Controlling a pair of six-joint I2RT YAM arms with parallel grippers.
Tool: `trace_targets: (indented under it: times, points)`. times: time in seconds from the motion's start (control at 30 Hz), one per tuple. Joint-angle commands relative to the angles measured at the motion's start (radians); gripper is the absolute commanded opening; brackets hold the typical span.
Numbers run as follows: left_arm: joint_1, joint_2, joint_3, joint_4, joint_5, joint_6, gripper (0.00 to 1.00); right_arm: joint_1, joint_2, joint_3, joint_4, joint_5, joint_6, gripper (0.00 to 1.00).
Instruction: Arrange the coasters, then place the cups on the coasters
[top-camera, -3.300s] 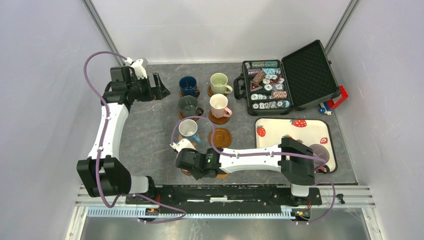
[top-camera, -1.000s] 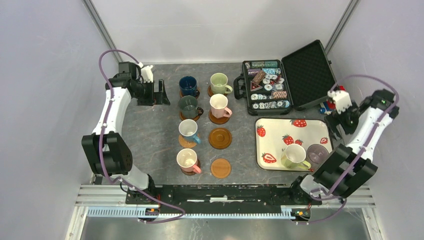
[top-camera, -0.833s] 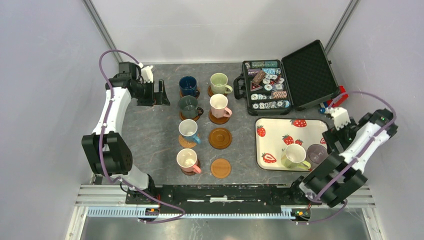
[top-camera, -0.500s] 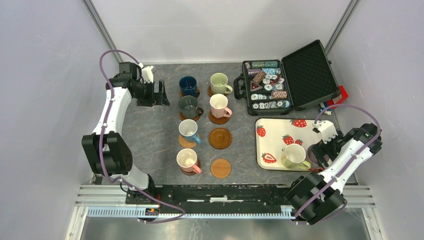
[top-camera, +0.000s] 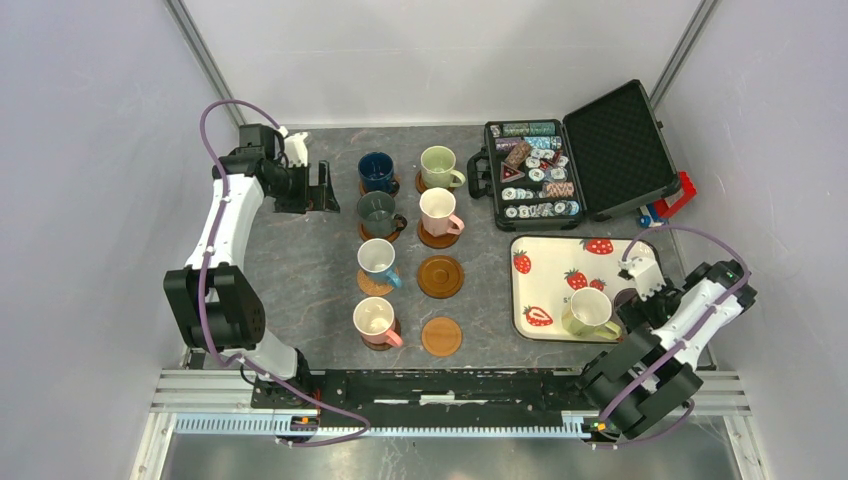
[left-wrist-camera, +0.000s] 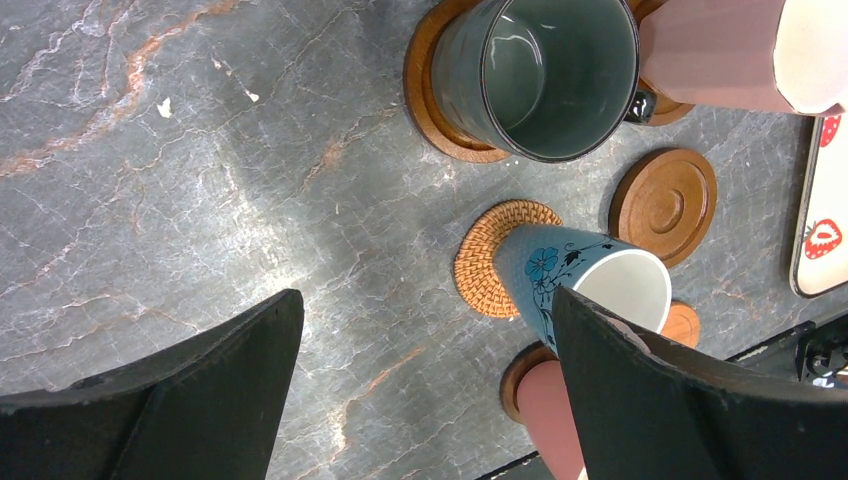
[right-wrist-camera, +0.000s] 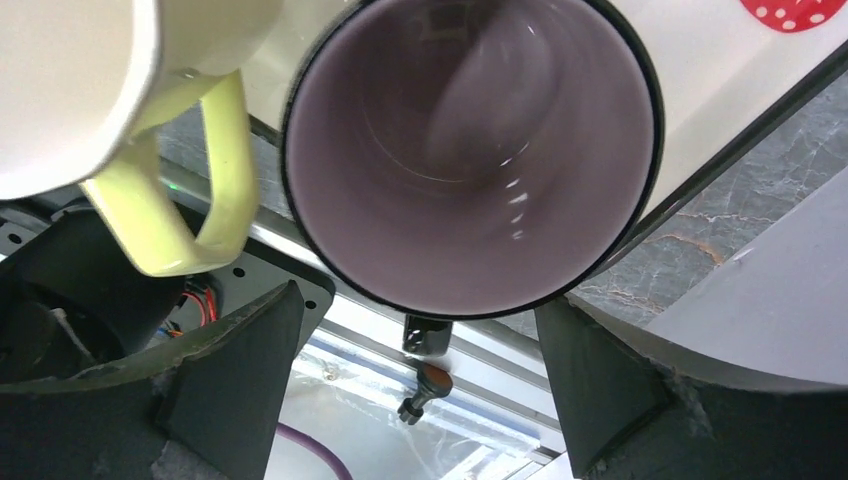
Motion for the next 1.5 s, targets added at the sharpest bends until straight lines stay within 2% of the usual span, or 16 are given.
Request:
trace_targets:
  times: [0.0, 0.13, 0.37, 0.5, 0.63, 0.8, 0.97, 1.1, 1.3, 1.47]
  points:
    - [-0.01, 0.0, 0.035, 0.004, 0.005, 0.031, 1.0, -0.03, 0.055, -0.003, 0.066, 0.021, -0.053, 0.89]
    - [-0.013, 0.003, 0.037, 0.003, 0.004, 0.03, 1.0, -0.036, 0.123, 0.029, 0.077, -0.021, -0.049, 0.78]
    - [-0.019, 0.009, 0.048, 0.004, -0.002, 0.028, 1.0, -0.036, 0.147, -0.009, 0.151, -0.079, -0.038, 0.55]
    - [-0.021, 0.01, 0.053, 0.003, -0.007, 0.028, 1.0, -0.038, 0.174, -0.013, 0.197, -0.069, -0.028, 0.39]
    - [-0.025, 0.017, 0.061, 0.003, -0.01, 0.026, 1.0, -0.038, 0.22, 0.064, 0.156, -0.115, -0.037, 0.19]
    - [-0.027, 0.023, 0.066, 0.003, -0.011, 0.025, 1.0, -0.038, 0.292, 0.225, 0.08, -0.197, -0.023, 0.05]
    - [-0.029, 0.018, 0.059, 0.004, -0.015, 0.026, 1.0, 0.003, 0.345, 0.416, -0.007, -0.285, 0.046, 0.0]
    - [-0.029, 0.009, 0.06, 0.004, -0.023, 0.025, 1.0, 0.098, 0.333, 0.526, 0.004, -0.345, 0.188, 0.0]
    - [-0.029, -0.007, 0.072, 0.004, -0.03, 0.018, 1.0, 0.382, 0.285, 0.595, 0.169, -0.33, 0.513, 0.0]
    - [-0.029, -0.022, 0.078, 0.006, -0.055, 0.013, 1.0, 0.643, 0.232, 0.576, 0.359, -0.261, 0.831, 0.0]
